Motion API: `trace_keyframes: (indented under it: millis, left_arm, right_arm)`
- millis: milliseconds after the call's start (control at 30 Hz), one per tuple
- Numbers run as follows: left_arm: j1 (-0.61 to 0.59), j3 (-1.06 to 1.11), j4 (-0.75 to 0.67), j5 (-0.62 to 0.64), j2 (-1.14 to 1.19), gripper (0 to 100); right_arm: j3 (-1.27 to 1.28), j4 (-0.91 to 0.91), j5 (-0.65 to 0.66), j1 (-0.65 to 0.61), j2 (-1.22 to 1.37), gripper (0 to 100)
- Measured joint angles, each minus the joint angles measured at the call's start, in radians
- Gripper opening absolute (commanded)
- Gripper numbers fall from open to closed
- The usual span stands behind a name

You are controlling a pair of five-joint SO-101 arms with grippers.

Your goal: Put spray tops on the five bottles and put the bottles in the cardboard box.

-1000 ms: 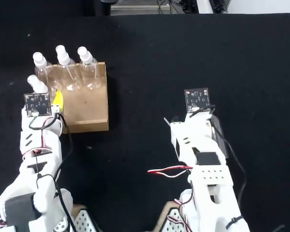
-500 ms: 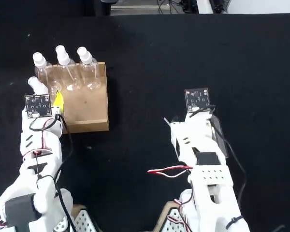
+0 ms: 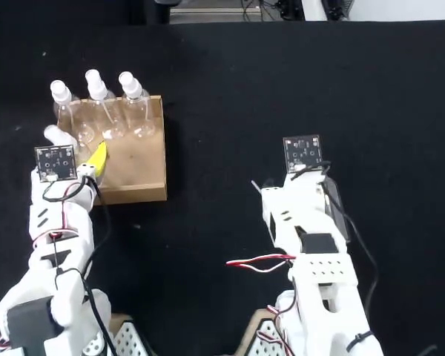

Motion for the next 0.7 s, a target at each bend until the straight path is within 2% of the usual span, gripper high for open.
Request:
trace_keyframes:
  millis: [400, 700]
  left_arm:
    - [-0.017, 0.003, 0.0, 0.0, -0.017, 33]
    - [-0.017, 0.195, 0.002, 0.0, -0.313, 33]
  right_arm:
    - [0.0, 0.0, 0.0, 0.0, 0.0, 8.2]
    - [0.0, 0.0, 0.0, 0.0, 0.0, 8.2]
